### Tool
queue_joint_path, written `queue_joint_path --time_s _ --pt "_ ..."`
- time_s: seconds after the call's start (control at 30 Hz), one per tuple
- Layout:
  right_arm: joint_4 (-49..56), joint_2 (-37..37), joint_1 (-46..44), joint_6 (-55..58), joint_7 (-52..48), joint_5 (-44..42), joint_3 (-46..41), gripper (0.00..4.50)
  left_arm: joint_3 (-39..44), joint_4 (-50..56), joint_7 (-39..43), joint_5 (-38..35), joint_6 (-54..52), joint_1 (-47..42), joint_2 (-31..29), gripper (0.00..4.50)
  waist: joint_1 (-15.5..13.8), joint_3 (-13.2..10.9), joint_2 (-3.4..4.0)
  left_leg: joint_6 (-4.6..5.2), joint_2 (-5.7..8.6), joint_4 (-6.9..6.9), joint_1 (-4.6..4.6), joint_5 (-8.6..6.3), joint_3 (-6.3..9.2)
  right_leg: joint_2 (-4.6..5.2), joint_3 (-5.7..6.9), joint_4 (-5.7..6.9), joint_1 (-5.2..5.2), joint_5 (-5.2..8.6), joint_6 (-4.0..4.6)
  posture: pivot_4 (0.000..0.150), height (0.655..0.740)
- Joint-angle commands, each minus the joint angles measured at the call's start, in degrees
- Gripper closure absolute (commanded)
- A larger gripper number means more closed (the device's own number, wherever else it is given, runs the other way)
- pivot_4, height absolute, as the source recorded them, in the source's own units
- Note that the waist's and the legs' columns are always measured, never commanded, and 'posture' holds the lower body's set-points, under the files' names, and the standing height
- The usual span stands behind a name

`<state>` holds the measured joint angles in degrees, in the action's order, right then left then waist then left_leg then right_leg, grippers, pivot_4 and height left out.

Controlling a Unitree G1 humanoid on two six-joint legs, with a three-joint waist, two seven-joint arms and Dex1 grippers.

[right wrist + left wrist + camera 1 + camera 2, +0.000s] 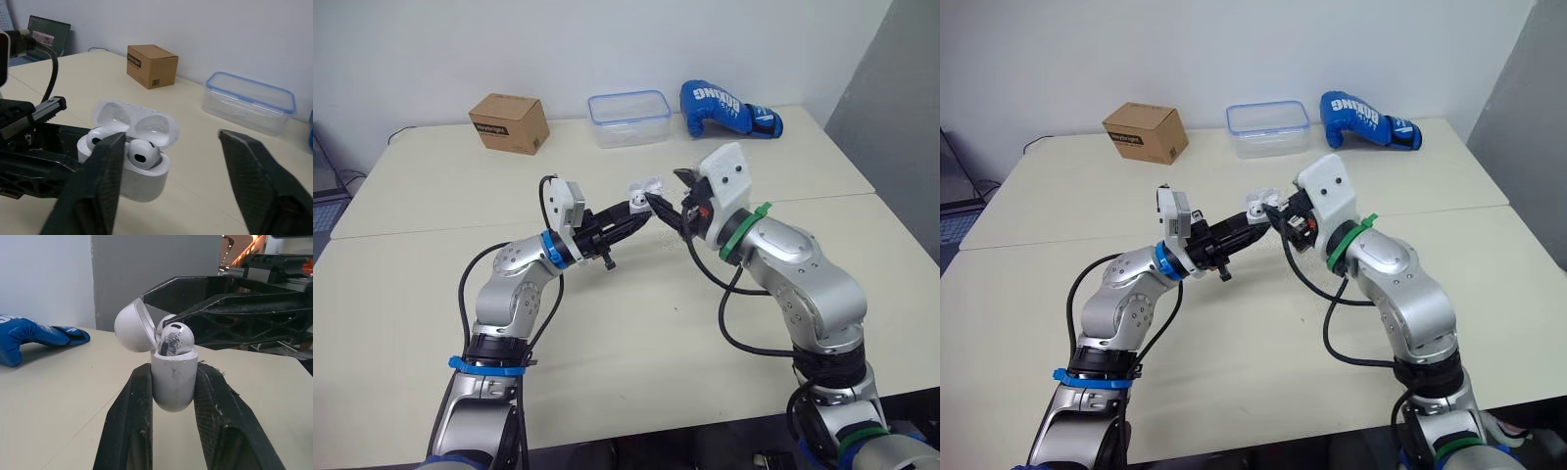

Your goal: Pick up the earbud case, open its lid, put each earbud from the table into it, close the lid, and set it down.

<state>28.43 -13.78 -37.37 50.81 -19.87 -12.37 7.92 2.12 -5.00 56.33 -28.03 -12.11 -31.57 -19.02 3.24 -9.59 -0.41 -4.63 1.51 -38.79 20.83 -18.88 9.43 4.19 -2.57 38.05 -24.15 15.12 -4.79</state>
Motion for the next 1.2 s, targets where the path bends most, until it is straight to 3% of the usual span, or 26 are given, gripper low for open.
queue_joint_path --time_s 0.03,0.23,0.5,0.8,1.03,1.13,1.2 --pt "1.3 0.7 -0.1 -0.5 -0.4 -1.3 0.2 0.01 0.4 3.0 0.1 -1.2 0.7 -1.1 0.1 3.70 0.0 0.0 0.00 0.00 0.00 0.00 0.00 0.00 0.00 0.00 0.00 0.00 0.00 0.00 0.00 0.150 0.7400" --pt "2.2 0.4 -2.7 1.0 -3.7 -7.3 -5.8 0.01 0.5 2.9 1.2 -1.5 0.3 -0.6 -0.4 3.70 0.0 0.0 0.00 0.00 0.00 0.00 0.00 0.00 0.00 0.00 0.00 -0.01 0.01 0.00 0.00 0.150 0.7400" --pt "-0.5 -8.5 -7.2 7.1 -12.8 -21.4 -15.4 0.01 1.2 1.9 6.2 -3.5 -2.0 -0.9 -3.4 3.70 0.0 0.0 0.00 0.02 0.00 0.02 0.00 -0.01 0.01 0.00 0.02 -0.04 0.04 0.00 0.00 0.150 0.7400" --pt "-11.9 -16.1 -8.6 1.7 -19.5 -19.8 -12.3 0.01 1.2 2.2 8.5 -4.2 -3.2 -0.9 -5.4 3.70 0.0 0.0 0.00 0.03 -0.01 0.01 0.00 -0.01 -0.03 -0.01 0.01 -0.05 0.04 0.00 0.00 0.150 0.7400" --pt "-18.1 -18.1 -9.7 0.2 -23.7 -19.0 -7.7 0.01 1.1 5.6 8.5 -5.3 -5.2 1.5 -6.1 3.70 0.0 0.0 0.00 0.02 -0.02 0.01 0.00 -0.01 -0.02 -0.01 0.01 -0.04 0.03 0.00 0.00 0.150 0.7400" --pt "-19.2 -18.7 -9.4 -1.5 -25.3 -18.2 -6.3 0.58 1.2 7.1 8.6 -5.7 -6.2 2.6 -6.6 3.70 0.0 0.0 -0.01 0.02 -0.02 0.01 0.02 -0.01 -0.03 -0.01 0.01 -0.08 0.03 0.00 0.00 0.150 0.7400" --pt "-19.9 -18.8 -9.3 -2.5 -26.3 -17.6 -5.8 1.33 1.4 8.3 8.5 -6.4 -7.1 3.1 -7.0 3.70 0.0 0.0 -0.01 0.02 -0.02 0.01 0.02 -0.01 -0.02 -0.01 0.01 -0.05 0.03 0.00 0.00 0.150 0.7400"
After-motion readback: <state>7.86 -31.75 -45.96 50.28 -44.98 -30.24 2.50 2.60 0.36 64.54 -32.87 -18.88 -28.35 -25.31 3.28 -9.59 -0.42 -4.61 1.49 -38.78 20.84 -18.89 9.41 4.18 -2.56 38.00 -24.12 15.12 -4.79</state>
